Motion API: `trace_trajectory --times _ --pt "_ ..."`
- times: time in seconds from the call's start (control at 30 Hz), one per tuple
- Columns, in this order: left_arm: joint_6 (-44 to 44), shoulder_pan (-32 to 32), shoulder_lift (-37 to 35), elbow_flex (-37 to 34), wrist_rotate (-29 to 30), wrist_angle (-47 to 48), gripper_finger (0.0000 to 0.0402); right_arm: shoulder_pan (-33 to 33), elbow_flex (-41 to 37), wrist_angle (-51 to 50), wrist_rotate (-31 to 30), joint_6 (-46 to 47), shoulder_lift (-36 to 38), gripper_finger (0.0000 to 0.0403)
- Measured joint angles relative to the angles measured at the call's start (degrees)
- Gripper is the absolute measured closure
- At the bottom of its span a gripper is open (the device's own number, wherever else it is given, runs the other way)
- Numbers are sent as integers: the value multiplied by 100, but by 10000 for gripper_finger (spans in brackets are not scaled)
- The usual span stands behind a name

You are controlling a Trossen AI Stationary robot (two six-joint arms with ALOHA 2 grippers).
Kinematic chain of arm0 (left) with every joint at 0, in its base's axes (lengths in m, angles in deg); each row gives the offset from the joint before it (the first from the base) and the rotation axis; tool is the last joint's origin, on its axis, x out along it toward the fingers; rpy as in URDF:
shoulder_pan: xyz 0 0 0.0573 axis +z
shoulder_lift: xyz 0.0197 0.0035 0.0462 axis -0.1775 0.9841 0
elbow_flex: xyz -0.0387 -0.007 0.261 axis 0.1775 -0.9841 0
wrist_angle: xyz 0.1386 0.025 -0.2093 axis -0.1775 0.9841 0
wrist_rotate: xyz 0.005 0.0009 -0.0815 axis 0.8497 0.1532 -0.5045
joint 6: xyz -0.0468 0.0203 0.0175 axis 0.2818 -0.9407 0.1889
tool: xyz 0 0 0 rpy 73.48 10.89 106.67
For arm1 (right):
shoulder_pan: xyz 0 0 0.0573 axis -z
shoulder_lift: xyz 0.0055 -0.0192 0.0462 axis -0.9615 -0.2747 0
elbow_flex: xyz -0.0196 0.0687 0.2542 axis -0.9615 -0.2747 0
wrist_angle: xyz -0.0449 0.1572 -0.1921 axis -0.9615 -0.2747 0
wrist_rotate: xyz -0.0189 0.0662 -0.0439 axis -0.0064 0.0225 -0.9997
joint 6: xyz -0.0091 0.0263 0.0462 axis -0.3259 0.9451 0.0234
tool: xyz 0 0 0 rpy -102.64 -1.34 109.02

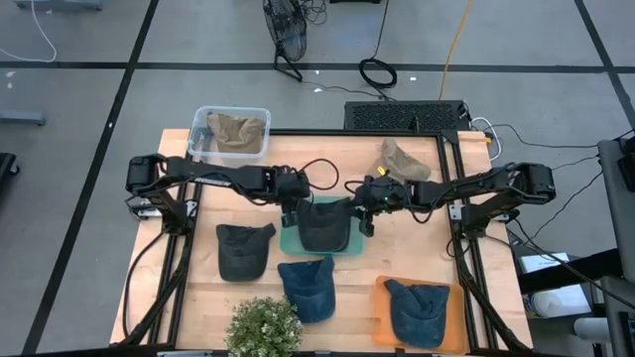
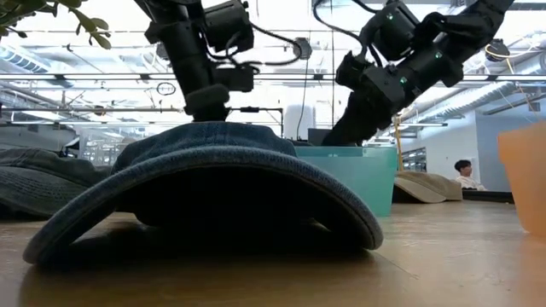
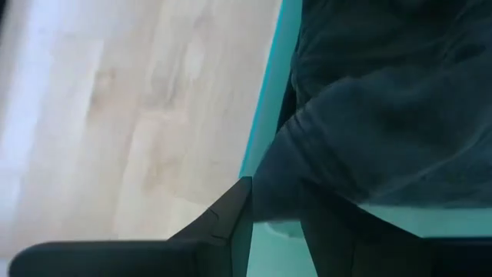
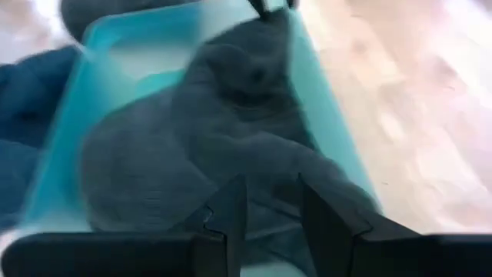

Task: Pick & Place hat
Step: Put the right black cap into the green bin

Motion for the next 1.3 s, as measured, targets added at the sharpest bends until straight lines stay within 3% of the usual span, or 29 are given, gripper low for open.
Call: trace_trajectory --times 0.2,0.37,0.67,1.3 --pt "145 -40 -417 4 0 -283 289 167 -7 367 -1128 -122 -12 298" --pt "234 -173 -531 4 -17 -363 289 154 -8 514 -497 -85 -204 298" --pt "194 -286 -470 4 -31 -236 289 264 -5 401 -86 -110 -653 298" --pt "245 -286 -470 4 -13 -236 289 311 -14 210 204 -330 -471 298"
